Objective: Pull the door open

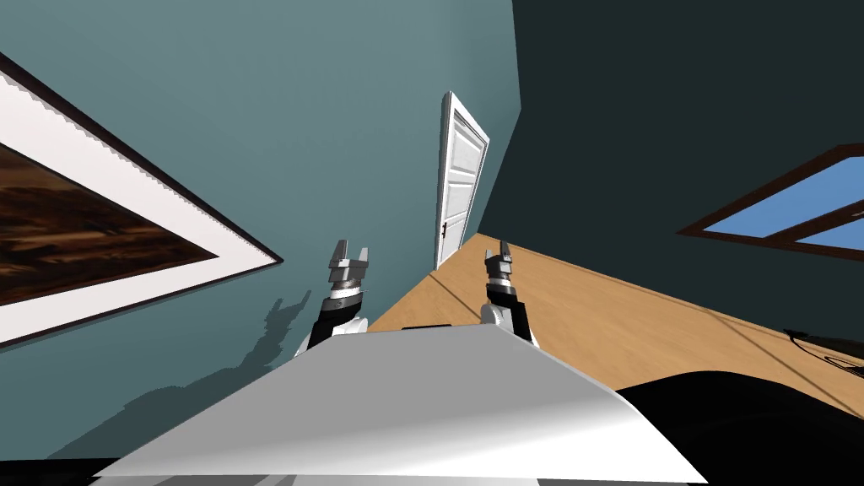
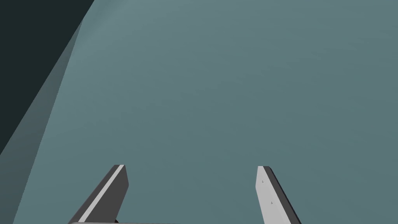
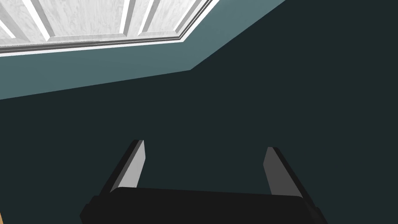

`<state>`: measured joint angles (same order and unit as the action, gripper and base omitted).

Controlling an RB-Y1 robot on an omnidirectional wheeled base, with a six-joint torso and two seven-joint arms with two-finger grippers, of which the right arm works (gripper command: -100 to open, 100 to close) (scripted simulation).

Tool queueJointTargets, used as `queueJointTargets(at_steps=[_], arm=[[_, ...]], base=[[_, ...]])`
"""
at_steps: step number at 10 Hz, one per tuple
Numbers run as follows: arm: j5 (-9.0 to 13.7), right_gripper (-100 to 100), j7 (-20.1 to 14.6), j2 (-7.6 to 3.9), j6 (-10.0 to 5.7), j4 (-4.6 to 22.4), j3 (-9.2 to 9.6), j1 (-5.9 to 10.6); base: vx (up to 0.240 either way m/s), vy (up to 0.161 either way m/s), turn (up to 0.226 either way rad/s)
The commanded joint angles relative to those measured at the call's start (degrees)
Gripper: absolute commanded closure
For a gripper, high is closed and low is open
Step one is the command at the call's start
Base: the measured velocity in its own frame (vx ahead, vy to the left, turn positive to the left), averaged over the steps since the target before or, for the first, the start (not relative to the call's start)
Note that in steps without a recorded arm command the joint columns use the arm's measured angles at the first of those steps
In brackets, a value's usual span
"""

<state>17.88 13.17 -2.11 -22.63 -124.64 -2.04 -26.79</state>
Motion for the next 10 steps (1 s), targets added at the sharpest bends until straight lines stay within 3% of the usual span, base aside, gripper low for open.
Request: queueJointTargets(at_steps=[1,10], arm=[[2.09,-100,0.79,-0.34,1.56,1.03,-0.51,0.14],[14.73,-100,5.24,-1.94,9.9,7.63,-3.44,0.97]], base=[[0.078,-0.042,0.088],[0.087,-0.05,0.092]])
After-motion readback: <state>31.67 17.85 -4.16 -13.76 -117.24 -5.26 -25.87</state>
